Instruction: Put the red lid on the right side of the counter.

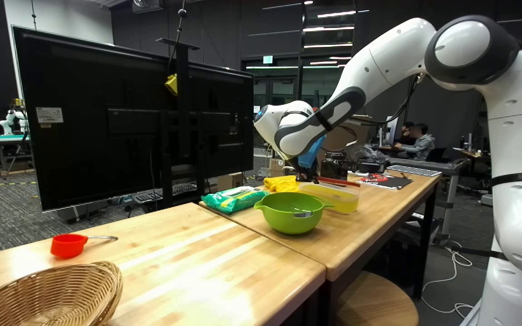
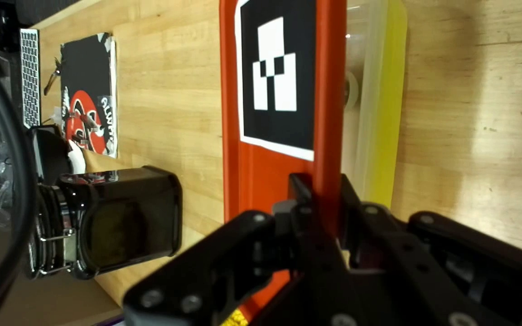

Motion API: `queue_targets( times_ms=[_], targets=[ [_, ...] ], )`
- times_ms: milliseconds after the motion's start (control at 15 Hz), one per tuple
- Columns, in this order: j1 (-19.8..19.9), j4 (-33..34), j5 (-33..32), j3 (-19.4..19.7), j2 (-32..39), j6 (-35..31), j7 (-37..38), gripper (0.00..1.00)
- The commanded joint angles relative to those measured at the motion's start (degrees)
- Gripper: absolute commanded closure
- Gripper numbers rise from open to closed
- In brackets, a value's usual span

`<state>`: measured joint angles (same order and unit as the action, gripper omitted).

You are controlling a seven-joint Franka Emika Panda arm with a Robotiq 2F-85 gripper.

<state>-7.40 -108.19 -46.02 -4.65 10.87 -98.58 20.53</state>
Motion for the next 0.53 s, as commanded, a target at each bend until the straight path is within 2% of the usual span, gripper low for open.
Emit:
queue_targets(
  times_ms=[0,467],
  targets=[
    [-0.6,0.9,-1.7,0.1,-1.6,2.8,-0.6,0.96],
    [1.1,0.4,-0.9,0.6,-6.4,2.8,-3.5,0.96]
  ],
)
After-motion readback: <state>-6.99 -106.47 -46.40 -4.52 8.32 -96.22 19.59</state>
